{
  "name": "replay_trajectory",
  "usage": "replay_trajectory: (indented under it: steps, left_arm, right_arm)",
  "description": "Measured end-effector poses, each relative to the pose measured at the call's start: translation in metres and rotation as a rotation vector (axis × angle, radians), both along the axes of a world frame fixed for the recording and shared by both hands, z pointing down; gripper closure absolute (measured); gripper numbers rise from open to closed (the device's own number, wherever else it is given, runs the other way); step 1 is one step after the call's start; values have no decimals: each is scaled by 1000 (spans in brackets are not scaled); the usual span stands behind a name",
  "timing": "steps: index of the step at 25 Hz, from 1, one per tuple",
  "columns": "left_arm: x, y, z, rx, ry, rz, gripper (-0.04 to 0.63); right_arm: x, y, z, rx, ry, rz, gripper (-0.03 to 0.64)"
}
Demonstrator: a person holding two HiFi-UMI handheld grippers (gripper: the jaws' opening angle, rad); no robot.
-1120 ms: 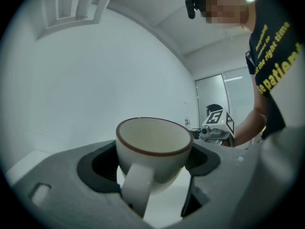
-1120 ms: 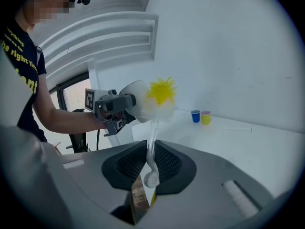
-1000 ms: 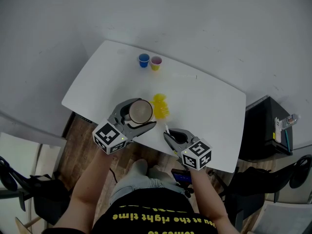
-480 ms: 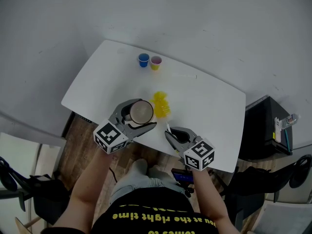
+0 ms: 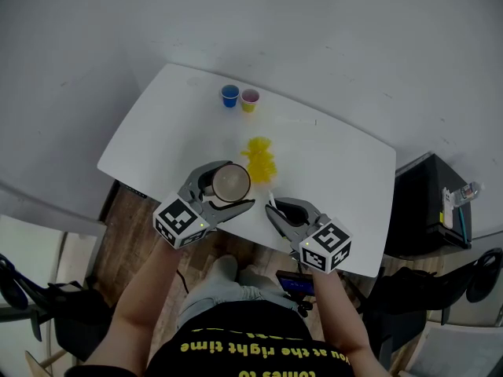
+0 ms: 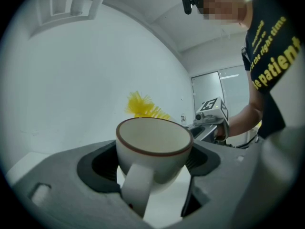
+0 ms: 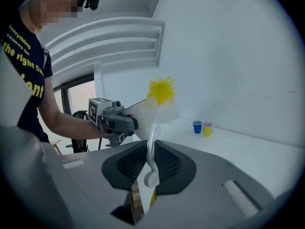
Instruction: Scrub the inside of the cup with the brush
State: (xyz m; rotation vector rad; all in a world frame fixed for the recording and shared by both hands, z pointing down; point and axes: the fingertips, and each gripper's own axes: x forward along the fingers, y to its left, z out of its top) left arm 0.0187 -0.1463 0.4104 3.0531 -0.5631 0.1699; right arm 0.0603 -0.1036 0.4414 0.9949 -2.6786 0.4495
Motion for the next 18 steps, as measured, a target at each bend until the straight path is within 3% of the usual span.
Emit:
replay_trajectory:
  steps: [18]
  left_arm:
    - [4,1,-2,1,8,10,184]
  right_arm:
    - [11,-5,61,-136,67,26,561]
